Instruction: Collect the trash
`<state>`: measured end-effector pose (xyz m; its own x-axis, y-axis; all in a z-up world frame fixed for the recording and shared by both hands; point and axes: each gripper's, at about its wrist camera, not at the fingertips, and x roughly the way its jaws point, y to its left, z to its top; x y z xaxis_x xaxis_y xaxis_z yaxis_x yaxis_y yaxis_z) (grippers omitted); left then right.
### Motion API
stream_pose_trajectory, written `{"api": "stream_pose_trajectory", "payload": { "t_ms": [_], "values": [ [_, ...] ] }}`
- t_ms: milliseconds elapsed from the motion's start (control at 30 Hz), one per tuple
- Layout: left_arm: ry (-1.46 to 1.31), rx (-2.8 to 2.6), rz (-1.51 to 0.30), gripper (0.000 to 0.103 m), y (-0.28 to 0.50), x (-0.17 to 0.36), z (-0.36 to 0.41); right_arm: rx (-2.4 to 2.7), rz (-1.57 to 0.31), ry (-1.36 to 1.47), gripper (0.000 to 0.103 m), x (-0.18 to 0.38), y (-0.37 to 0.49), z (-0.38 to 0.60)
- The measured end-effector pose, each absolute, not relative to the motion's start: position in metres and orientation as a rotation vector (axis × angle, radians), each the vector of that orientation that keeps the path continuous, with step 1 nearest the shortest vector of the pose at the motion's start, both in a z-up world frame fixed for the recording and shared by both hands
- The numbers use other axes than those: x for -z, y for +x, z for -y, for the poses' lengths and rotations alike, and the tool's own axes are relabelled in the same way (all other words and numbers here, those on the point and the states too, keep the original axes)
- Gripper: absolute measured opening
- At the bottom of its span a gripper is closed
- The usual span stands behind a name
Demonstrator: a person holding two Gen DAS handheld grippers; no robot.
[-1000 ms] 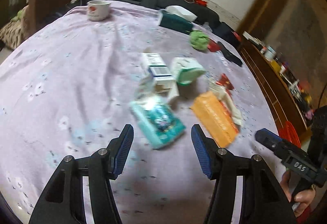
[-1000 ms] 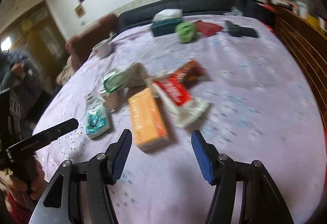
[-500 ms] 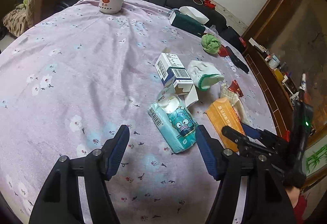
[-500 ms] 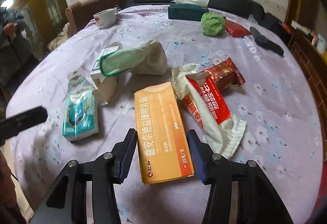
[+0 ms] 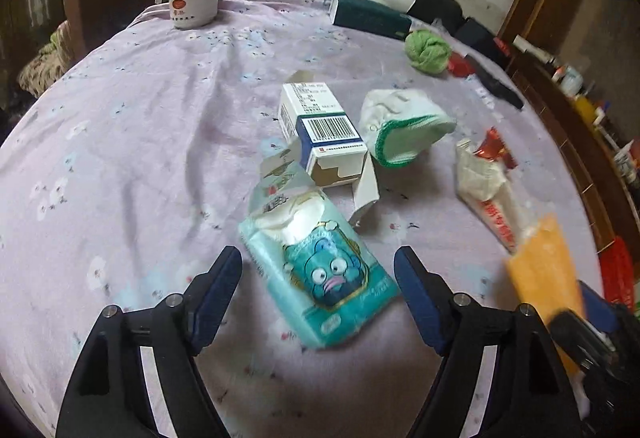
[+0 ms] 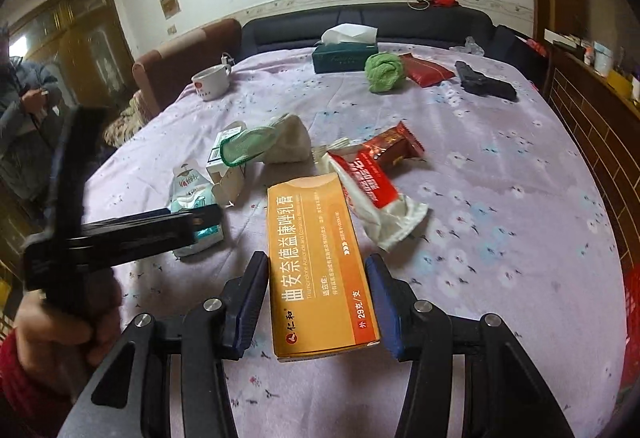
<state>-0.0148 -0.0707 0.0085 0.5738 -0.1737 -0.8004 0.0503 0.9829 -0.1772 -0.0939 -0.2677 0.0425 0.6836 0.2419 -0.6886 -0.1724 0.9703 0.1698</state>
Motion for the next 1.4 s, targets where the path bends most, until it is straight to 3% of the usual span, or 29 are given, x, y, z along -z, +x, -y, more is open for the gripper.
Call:
{"api": "stream_pose_trajectory", "payload": {
  "t_ms": [33,67,133,167,433,967,1400],
  "values": [
    [-0.122,0.120,-0.940,0.074,-0.013,-0.006,0.072,-0.236,-0.783,0.104,0.054,-0.042,-0.096,0.270],
    [-0.099,0.103,-0.929,0.064,-0.014,-0.006,0.074,-0.237,-0.781,0.113,0.054,-0.042,-0.098,0.272],
    [-0.076,0.101,-0.920,0.060,-0.015,-0.006,0.075,-0.238,-0.782,0.124,0.054,-0.039,-0.101,0.274],
    [-0.076,0.107,-0.916,0.050,-0.016,-0.007,0.074,-0.241,-0.783,0.129,0.054,-0.038,-0.102,0.274],
    [-0.150,0.226,-0.873,0.029,-0.047,-0.010,0.048,-0.236,-0.766,0.145,0.054,-0.032,-0.112,0.270],
    [0.016,0.346,-0.673,0.027,-0.092,-0.032,0.118,-0.039,-0.675,0.117,0.054,-0.028,-0.124,0.282],
    [0.027,0.348,-0.698,0.027,-0.093,-0.026,0.124,-0.037,-0.673,0.153,0.054,-0.018,-0.123,0.291]
  ]
}}
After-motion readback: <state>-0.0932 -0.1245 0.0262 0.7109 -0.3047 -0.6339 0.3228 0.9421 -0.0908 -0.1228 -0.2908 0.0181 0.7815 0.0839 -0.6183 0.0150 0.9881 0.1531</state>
